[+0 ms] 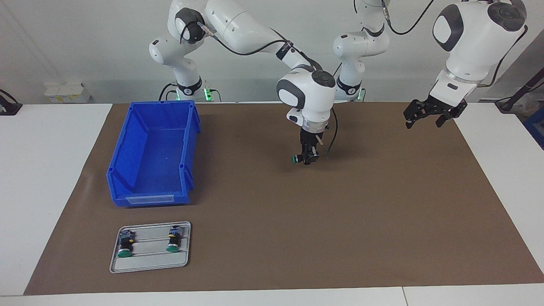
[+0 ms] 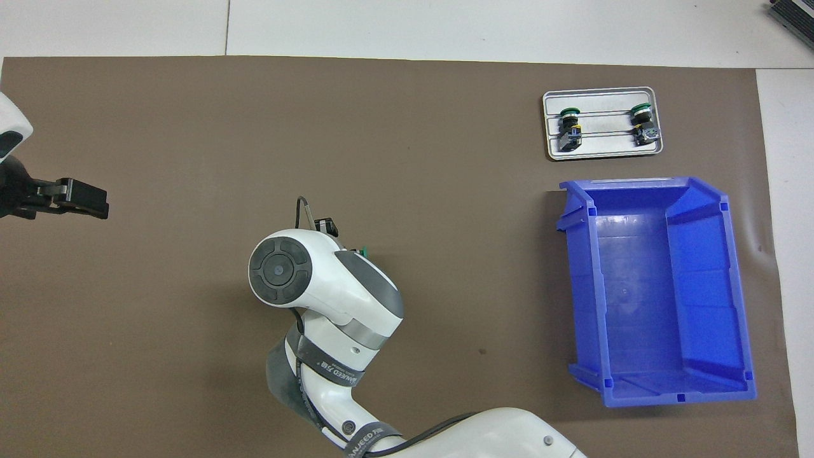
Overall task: Place and press button with both arms
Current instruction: 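Carry the button to mid-table with the right gripper while the left gripper approaches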
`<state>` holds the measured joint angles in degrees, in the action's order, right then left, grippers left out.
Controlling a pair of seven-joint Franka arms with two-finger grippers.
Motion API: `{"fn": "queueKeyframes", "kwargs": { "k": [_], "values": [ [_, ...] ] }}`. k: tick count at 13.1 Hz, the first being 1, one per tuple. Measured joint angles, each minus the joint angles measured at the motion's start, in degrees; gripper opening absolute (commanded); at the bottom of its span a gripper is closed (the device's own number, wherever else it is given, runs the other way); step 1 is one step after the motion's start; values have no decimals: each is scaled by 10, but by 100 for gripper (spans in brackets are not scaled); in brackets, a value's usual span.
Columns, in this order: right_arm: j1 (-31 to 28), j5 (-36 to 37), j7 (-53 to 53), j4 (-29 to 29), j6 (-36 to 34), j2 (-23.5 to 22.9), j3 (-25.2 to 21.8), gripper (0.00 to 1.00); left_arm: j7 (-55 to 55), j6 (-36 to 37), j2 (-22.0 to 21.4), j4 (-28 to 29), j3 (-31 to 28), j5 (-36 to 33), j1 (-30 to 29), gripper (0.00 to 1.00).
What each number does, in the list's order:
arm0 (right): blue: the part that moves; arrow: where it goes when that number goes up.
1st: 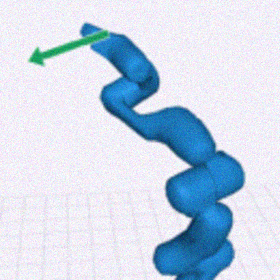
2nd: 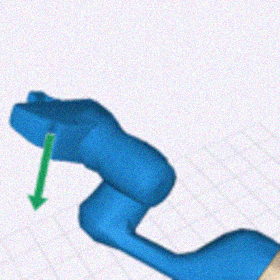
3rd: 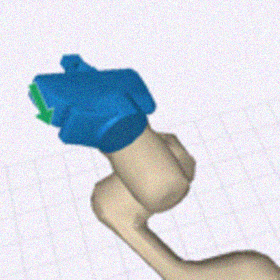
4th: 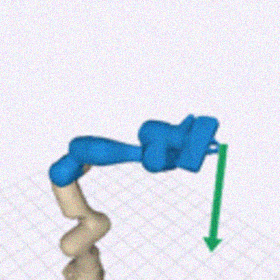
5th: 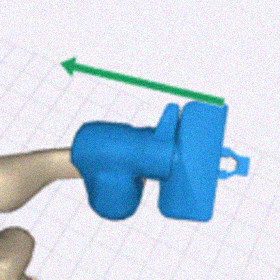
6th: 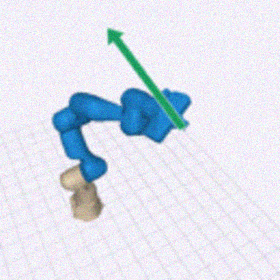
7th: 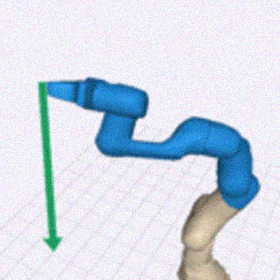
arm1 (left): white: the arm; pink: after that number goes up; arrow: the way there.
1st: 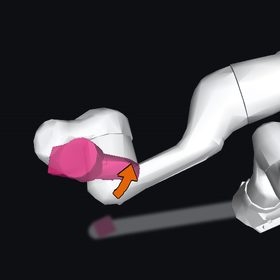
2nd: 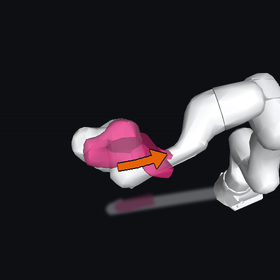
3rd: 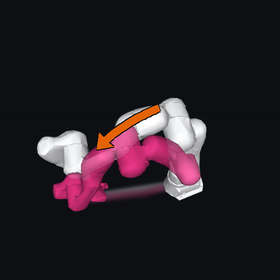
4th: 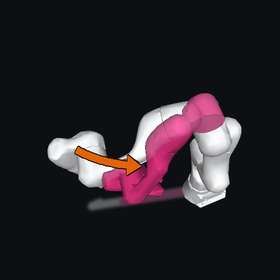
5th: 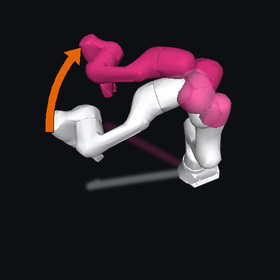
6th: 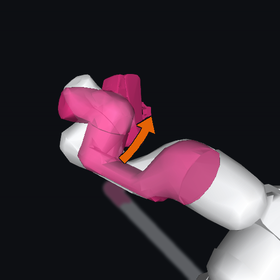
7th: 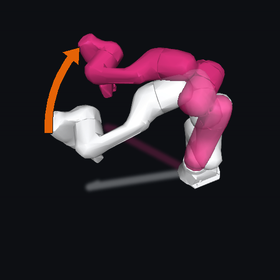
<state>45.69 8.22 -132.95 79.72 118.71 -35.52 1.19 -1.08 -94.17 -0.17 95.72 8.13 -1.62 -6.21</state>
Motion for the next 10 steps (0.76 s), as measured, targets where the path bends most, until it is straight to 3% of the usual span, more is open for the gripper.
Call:
{"fn": "queueKeyframes", "kwargs": {
  "k": [5,9,10],
  "values": [
    [17,0,-41,19,39,-4,1,0,-10,-8,-1,0,3,0,2,100],
    [19,0,-50,58,75,-6,-2,0,-48,-64,-3,23,8,20,45,100],
    [19,0,-50,62,76,-6,-2,23,-53,-78,-3,29,8,35,57,100]
  ]
}}
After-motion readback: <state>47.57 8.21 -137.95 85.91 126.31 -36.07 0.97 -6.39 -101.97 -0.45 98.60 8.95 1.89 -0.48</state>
